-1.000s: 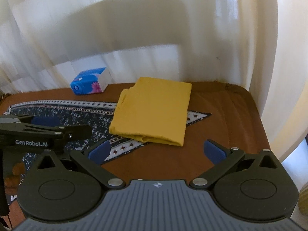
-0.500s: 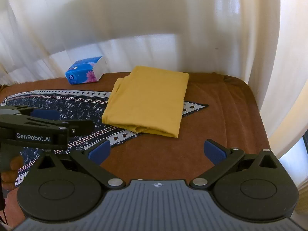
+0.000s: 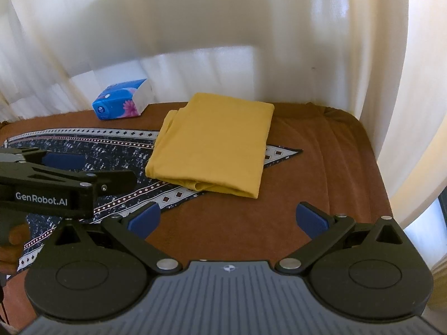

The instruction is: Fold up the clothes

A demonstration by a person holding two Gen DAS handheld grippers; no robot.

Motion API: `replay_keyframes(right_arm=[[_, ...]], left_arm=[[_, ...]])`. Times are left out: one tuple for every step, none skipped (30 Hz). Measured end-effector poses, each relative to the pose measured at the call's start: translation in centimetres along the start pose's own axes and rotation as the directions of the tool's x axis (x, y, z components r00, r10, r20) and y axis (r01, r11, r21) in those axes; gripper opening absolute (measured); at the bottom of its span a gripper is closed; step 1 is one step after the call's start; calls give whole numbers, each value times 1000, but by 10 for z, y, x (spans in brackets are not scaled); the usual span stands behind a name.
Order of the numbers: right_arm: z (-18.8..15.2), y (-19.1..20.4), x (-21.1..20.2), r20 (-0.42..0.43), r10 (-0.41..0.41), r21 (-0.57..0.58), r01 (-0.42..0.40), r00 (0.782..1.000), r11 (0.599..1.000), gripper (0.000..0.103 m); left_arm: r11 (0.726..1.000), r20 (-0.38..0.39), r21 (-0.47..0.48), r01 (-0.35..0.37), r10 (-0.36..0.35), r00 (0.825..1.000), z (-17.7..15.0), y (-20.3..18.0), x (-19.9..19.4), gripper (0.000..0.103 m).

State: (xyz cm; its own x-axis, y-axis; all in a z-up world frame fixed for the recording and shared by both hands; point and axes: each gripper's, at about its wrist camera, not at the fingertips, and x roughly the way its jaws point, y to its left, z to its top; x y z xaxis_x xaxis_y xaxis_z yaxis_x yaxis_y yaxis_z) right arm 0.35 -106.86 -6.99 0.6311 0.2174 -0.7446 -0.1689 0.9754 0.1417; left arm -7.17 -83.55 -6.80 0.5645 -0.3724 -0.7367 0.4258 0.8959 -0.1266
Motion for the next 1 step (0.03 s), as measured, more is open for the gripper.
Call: replay_keyframes(right_arm=[[0,0,0,0,0,1,0,1000,1000,103]], left_arm=[[1000,0,-1,1,-1,1000,0,0,0,103]])
